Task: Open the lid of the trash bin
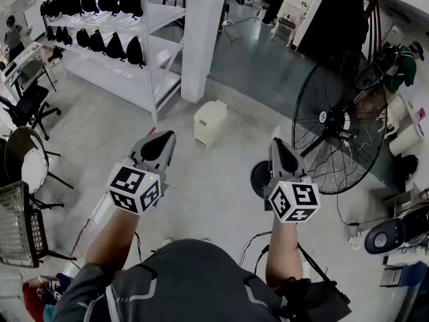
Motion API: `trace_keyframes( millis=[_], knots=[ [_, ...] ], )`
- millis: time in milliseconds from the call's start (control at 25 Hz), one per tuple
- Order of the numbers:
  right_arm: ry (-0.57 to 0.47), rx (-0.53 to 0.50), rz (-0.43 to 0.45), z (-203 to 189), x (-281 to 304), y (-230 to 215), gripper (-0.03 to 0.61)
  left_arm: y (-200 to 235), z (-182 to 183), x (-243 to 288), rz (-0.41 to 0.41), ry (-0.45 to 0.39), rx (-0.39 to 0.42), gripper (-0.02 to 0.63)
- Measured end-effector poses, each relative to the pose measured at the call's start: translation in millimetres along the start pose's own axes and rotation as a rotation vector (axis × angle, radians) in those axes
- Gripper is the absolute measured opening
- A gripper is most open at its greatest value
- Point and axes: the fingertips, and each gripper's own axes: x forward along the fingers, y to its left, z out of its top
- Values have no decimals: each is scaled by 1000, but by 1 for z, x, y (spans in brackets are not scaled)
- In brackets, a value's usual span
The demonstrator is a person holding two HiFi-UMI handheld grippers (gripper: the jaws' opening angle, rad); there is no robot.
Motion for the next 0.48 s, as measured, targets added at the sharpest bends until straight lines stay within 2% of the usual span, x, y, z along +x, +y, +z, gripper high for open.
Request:
trace_keyframes(
  millis=[480],
  knots=[
    [-18,-27,-20,16,-2,-1,25,3,13,3,-3,-37,12,8]
  ],
)
